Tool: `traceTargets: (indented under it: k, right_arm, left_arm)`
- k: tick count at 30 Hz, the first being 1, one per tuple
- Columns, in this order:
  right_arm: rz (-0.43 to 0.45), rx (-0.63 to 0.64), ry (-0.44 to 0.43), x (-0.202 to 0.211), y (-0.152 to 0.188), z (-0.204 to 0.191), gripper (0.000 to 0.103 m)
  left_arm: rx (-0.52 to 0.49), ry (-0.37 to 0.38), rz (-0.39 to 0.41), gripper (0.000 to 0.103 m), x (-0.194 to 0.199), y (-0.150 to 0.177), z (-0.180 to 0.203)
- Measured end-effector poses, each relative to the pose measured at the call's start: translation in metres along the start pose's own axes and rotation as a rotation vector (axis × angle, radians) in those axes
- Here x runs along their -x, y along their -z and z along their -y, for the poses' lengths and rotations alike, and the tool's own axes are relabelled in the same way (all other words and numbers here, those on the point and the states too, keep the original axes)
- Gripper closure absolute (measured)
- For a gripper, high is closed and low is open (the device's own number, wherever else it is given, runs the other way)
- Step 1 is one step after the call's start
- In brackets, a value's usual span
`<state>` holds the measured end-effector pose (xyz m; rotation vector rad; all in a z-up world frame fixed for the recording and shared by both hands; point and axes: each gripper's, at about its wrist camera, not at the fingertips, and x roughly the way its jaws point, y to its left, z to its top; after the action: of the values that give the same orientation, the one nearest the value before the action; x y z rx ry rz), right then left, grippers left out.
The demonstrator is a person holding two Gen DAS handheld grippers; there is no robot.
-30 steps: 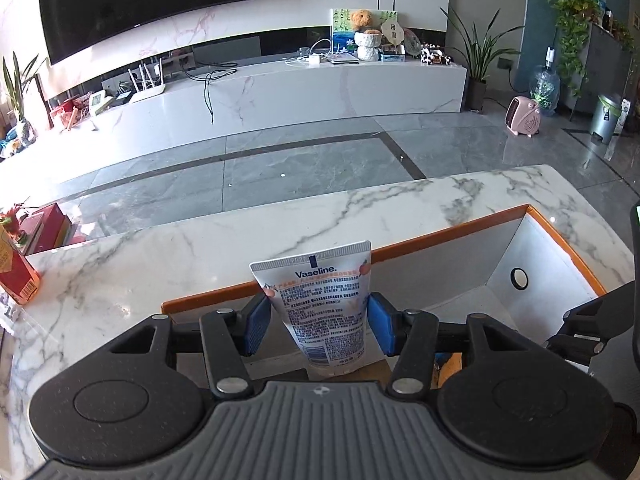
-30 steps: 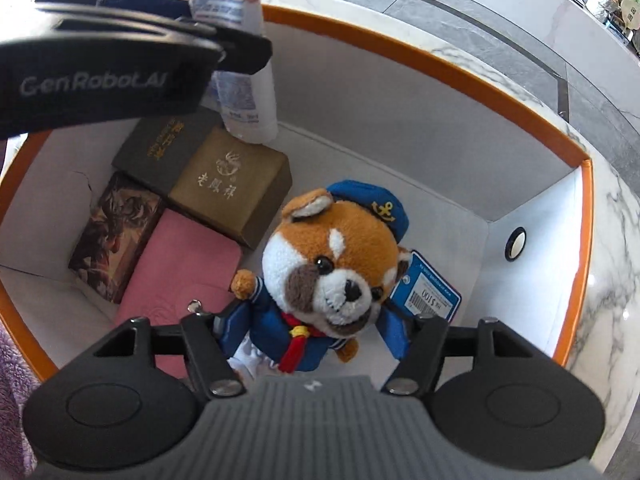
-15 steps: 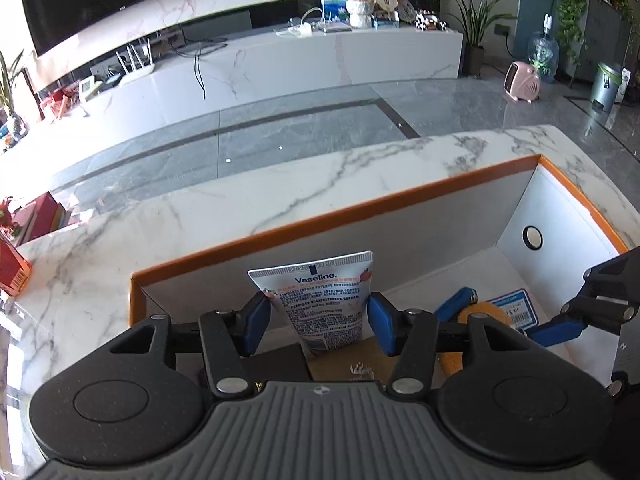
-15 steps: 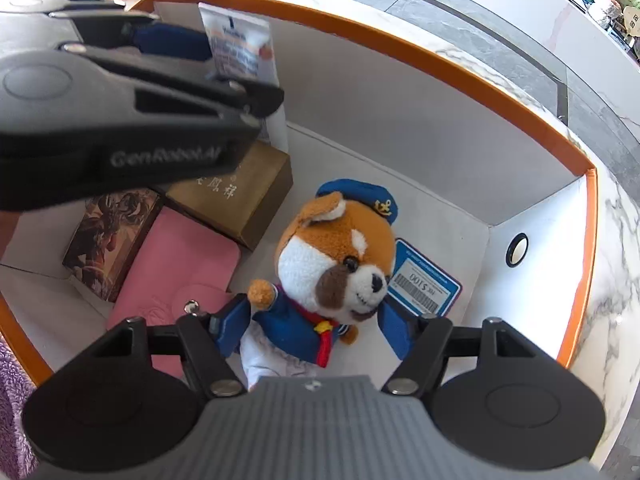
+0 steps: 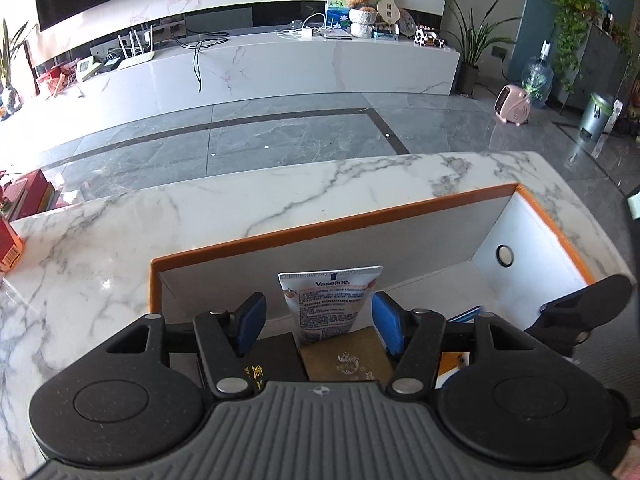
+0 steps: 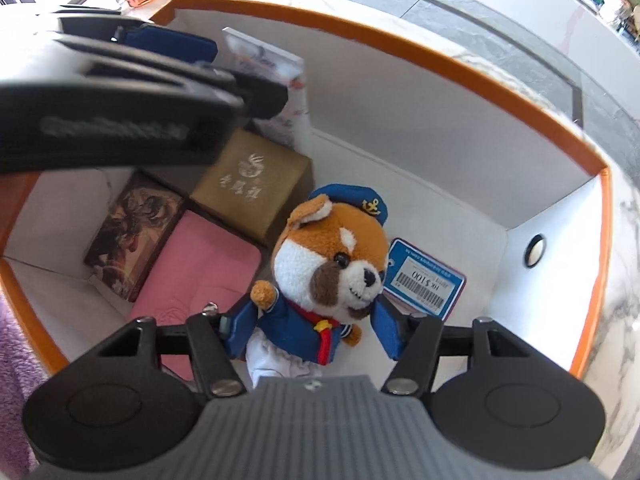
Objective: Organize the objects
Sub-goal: 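Lower both items into the orange box and open both tools, then withdraw both tools from the box toward the remaining plush toys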
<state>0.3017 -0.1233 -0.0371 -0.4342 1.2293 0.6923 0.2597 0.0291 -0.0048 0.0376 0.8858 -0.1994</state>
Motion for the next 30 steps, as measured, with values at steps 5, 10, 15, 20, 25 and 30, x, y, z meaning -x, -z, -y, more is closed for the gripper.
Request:
traceTargets:
  k: [5, 10, 15, 20, 25, 30]
  right_arm:
    - [-0.016, -0.027, -0.040, -0.005, -0.007, -0.004, 0.039]
    - [0.005, -0.044, -0.013, 0.010, -0.005, -0.006, 0.037]
    - [0.121, -0.060, 0.061, 0.059, 0.012, -0.005, 0.034]
    - [0.244, -0.146, 0.060, 0.114, 0.054, 0.011, 0.034]
    - [0.284, -0.230, 0.048, 0.130, 0.097, 0.008, 0.034]
    - [0.278, -0.289, 0.080, 0.131, 0.148, 0.009, 0.034]
  left_arm:
    - [-0.002, 0.016, 0.013, 0.034, 0.026, 0.005, 0.004]
    - [0.006, 0.038, 0.027, 0.034, 0.057, 0.016, 0.010]
    - [-0.016, 0.117, 0.069, 0.034, 0.098, 0.035, 0.024]
    - [-0.078, 0.198, 0.056, 0.034, 0.121, 0.062, 0.045]
    - [-0.159, 0.203, 0.042, 0.034, 0.130, 0.093, 0.067]
    - [-0.229, 0.211, 0.007, 0.034, 0.129, 0.118, 0.087]
